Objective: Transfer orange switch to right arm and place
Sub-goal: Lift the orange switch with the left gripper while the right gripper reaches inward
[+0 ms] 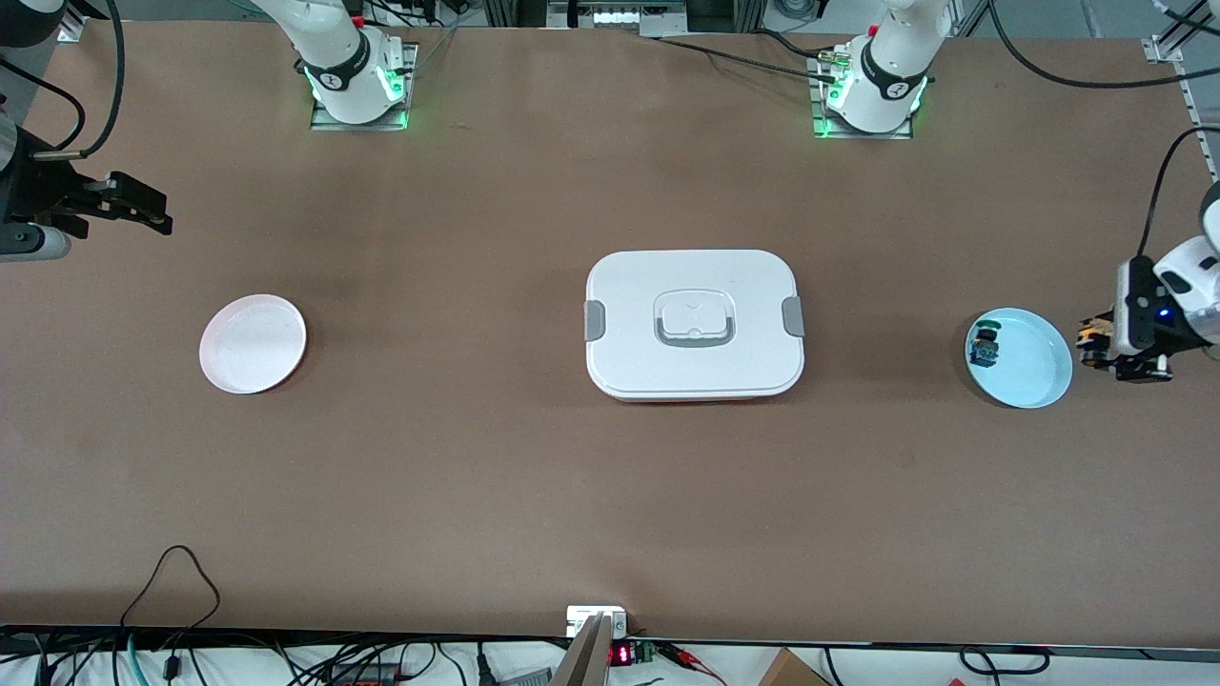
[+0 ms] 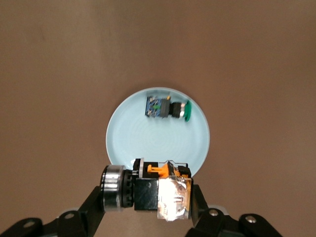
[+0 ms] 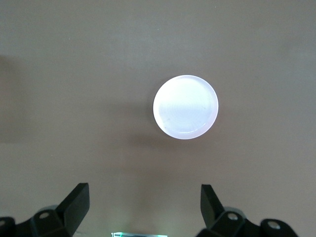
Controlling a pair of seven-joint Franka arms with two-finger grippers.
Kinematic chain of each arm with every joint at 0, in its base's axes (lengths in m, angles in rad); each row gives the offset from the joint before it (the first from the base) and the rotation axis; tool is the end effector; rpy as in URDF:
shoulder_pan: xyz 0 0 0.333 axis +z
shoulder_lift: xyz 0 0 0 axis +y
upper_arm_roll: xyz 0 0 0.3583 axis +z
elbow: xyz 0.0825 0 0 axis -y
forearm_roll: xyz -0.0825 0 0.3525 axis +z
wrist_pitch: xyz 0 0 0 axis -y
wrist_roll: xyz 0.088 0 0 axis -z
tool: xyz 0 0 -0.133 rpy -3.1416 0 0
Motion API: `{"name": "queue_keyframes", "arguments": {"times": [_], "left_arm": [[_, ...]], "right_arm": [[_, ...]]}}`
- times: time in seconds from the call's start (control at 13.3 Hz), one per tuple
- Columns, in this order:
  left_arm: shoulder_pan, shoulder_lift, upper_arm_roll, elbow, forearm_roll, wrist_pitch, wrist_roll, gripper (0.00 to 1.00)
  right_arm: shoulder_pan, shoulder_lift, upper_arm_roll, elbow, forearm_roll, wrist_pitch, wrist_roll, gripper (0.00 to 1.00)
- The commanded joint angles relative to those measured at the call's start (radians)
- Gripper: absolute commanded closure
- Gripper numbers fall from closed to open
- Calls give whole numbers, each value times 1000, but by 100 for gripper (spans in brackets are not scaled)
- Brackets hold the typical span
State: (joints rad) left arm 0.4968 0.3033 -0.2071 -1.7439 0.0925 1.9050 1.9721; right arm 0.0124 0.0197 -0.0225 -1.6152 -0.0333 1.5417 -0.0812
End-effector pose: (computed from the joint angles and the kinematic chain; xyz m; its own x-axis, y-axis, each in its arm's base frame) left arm 0.5737 0.1918 0.4212 -0.1401 -0.9896 0.0333 -0.9808 0.1433 0.1323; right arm 0.5218 -0.0097 0.6088 0.9930 0.0700 -0.0955 0.0728 -0.9970 0.0260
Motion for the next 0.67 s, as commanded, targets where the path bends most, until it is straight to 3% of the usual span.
{"name": "queue_keyframes", "arguments": {"times": [0.0, 0.07, 0.3, 0.6], "left_arm": [[-1, -4, -49, 142, -60, -240, -103, 100], [-1, -4, -84, 188, -71, -323, -142, 100], [3, -4, -152, 208, -143, -394, -176, 100], [0, 8, -156, 202, -570, -542, -267, 100]], "right_arm": [[-11, 2, 4, 14, 13, -17, -6, 0], [-14, 2, 3, 12, 13, -18, -6, 0], [-14, -4, 1, -6, 13, 20, -6, 0], [-22, -27, 1, -40, 13, 24, -6, 0]]}}
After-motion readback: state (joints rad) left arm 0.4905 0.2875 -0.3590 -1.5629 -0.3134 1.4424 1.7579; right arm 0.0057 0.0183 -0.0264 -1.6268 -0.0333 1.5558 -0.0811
